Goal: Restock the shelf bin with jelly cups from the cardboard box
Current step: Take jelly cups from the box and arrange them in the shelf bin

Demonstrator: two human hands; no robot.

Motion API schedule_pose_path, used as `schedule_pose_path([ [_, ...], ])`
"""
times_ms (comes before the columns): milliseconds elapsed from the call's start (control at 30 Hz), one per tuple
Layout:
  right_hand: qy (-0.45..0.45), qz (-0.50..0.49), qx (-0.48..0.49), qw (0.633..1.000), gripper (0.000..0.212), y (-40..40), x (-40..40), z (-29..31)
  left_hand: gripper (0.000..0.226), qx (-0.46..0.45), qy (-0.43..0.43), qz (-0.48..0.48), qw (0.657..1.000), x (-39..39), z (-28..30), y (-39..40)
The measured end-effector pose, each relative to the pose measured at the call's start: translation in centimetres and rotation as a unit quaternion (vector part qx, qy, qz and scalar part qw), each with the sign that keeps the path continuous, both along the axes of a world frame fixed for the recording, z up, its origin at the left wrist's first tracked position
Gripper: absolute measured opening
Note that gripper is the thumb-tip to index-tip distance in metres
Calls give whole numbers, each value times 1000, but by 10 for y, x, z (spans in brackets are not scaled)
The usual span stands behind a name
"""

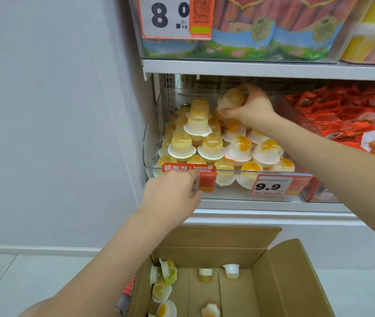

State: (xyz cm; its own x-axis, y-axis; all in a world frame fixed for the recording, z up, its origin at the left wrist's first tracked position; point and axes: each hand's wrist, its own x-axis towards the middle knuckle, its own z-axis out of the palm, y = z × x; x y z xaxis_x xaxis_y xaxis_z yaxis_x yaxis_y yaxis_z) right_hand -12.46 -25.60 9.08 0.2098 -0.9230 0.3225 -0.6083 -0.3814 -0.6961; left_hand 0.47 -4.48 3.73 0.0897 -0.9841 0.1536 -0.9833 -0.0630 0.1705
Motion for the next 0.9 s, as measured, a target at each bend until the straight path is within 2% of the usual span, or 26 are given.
schedule_pose_path([
  [133, 181, 67, 11, 981, 77, -16, 3, 17, 23, -1, 5, -4, 1000, -2, 0, -2],
  [267, 297, 106, 25, 949, 81, -25, 7, 27, 21, -11, 15, -1, 1000, 0, -1, -2],
  [400, 388, 118, 31, 914, 82, -31, 12, 29, 22, -11, 11, -2, 1000, 1, -3, -2],
  [533, 408, 128, 32, 904, 81, -38, 15, 26, 24, -14, 5, -6, 1000, 2, -6, -3],
  [633, 384, 124, 39, 914, 86, -37, 11, 24, 25, -11, 5, -11, 1000, 3, -6, -1],
  [700, 292, 113, 37, 949, 83, -23, 3, 21, 23, -12, 8, -17, 1000, 4, -6, 0],
  [767, 155, 94, -37, 983, 61, 5, -11, 13, 19, -2, 8, -33, 999, 4, -7, 2],
  [800, 90, 88, -92, 988, 47, 26, -21, 5, 18, 13, 7, -47, 999, 4, -8, 3],
  [833, 38, 88, -146, 985, 35, 49, -33, -3, 18, 34, 6, -64, 997, 3, -11, 3],
  [900, 1, 91, -216, 972, 21, 99, -60, -27, 19, 91, -3, -107, 990, -2, -22, 5],
])
